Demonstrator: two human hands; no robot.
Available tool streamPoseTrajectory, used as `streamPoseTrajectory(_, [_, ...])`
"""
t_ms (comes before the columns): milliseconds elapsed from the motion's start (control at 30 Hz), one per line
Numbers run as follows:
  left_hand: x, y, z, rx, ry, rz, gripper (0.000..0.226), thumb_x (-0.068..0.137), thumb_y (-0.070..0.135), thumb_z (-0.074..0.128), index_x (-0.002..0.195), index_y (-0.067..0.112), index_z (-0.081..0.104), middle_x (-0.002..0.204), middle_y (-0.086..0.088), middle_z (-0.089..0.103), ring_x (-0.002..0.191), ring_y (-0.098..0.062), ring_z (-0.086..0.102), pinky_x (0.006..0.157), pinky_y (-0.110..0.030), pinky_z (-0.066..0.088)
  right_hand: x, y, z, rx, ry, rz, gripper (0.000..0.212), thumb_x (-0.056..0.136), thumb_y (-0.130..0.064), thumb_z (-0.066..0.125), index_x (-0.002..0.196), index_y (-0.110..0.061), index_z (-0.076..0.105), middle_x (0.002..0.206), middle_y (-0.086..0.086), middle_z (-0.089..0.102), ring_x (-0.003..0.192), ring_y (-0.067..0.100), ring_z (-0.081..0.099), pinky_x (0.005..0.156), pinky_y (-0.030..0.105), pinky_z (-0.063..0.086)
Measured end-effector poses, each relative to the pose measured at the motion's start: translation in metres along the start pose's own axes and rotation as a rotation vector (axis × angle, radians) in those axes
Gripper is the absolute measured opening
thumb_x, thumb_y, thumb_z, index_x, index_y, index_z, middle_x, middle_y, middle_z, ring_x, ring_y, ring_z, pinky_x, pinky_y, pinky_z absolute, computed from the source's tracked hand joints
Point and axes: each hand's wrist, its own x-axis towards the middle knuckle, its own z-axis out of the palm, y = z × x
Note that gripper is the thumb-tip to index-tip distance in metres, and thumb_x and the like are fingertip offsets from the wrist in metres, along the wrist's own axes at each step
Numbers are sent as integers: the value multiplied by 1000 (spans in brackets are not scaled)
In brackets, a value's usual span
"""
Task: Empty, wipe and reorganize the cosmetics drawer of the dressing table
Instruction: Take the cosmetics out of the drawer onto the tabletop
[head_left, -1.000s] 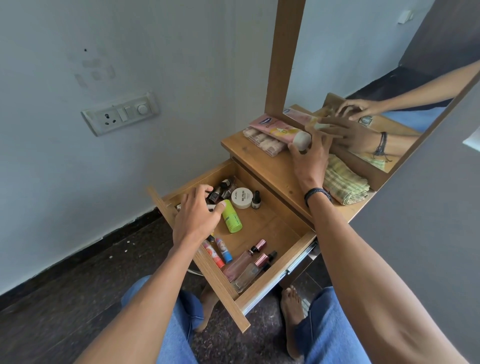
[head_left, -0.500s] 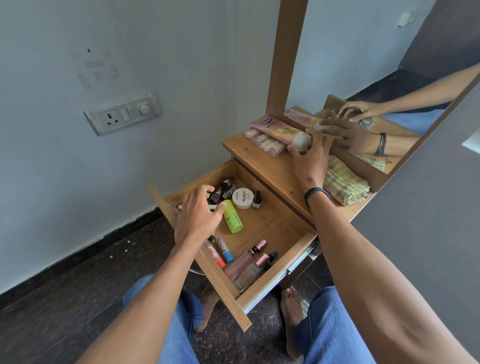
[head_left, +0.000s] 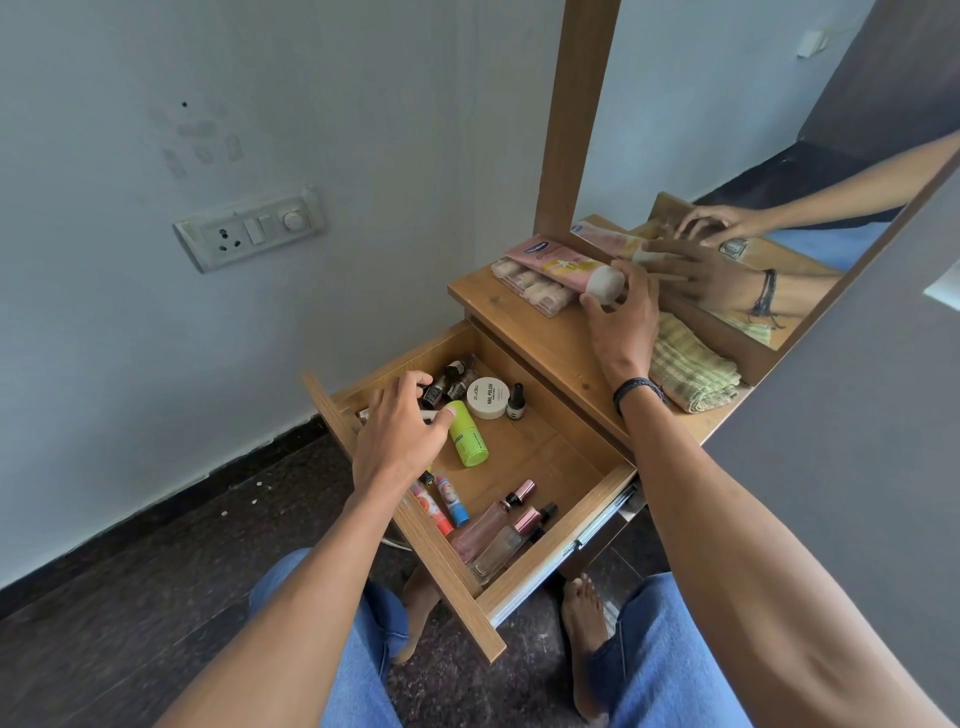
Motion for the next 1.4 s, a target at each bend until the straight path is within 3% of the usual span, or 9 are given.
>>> streamPoseTrajectory(167, [-1, 1, -1, 8, 0, 2, 46, 88, 49, 67, 125, 36, 44, 128, 10, 56, 105, -3, 36, 55, -16, 25, -2, -1, -1, 18, 22, 8, 53, 86, -18, 75, 135, -21, 55, 133, 3, 50, 115, 21, 57, 95, 45, 56])
streamPoseTrajectory(333, [-2, 4, -5, 2, -4, 1, 45, 87, 49, 68, 124, 36, 45, 126, 10, 56, 105, -4, 37, 53, -17, 27, -4, -12, -4, 199, 72, 14, 52, 84, -17, 74, 133, -18, 58, 132, 2, 52, 116, 20, 59, 90, 31, 59])
streamPoseTrajectory(500, [-6, 5, -7, -5, 6, -7, 45, 87, 48, 68, 124, 36, 45, 123, 11, 56, 105, -5, 40, 54, -20, 30, -4, -41, -18, 312, 112, -119, 48, 84, -23, 77, 126, -29, 55, 123, -14, 51, 115, 15, 56, 95, 43, 55])
streamPoseTrajectory(633, [-6, 6, -8, -27, -14, -8, 46, 88, 46, 67, 126, 35, 45, 127, 10, 55, 119, -12, 46, 66, -30, 39, 25, -83, -21, 269, 186, -260, 52, 82, -26, 73, 130, -24, 56, 133, -2, 53, 117, 13, 54, 91, 18, 50])
streamPoseTrajectory(700, [-5, 8, -10, -37, -14, -8, 46, 88, 45, 67, 127, 34, 45, 126, 10, 55, 118, -12, 47, 63, -28, 39, 40, -97, -17, 187, 131, -318, 50, 82, -27, 72, 130, -24, 58, 129, -6, 54, 119, 15, 54, 94, 18, 49])
streamPoseTrajectory(800, [-7, 9, -11, -36, -1, -8, 46, 88, 44, 68, 127, 33, 47, 124, 11, 56, 112, -8, 44, 57, -23, 33, 52, -100, -2, 18, -55, -340, 46, 85, -28, 73, 129, -23, 60, 125, -5, 60, 111, 12, 57, 97, 32, 52])
streamPoseTrajectory(1000, [-7, 8, -12, -21, 10, 10, 44, 89, 44, 67, 127, 32, 47, 124, 11, 56, 104, -2, 37, 54, -17, 29, 72, -95, 34, -167, -240, -288, 57, 84, -31, 72, 138, -28, 55, 106, -2, 71, 93, 14, 67, 83, 41, 59])
streamPoseTrajectory(1233, [-6, 5, -7, -5, 33, 28, 41, 88, 47, 66, 122, 34, 47, 118, 15, 56, 100, 0, 36, 51, -14, 26, 88, -74, 64, -414, -432, -266, 46, 89, -25, 69, 135, -22, 60, 124, 11, 70, 111, 31, 65, 95, 42, 54])
streamPoseTrajectory(1400, [-6, 4, -6, -12, 37, 34, 41, 88, 45, 66, 122, 33, 47, 121, 14, 55, 103, 0, 36, 52, -16, 27, 92, -66, 58, -408, -451, -245, 52, 89, -39, 75, 135, -20, 62, 127, 5, 70, 113, 22, 65, 99, 38, 52])
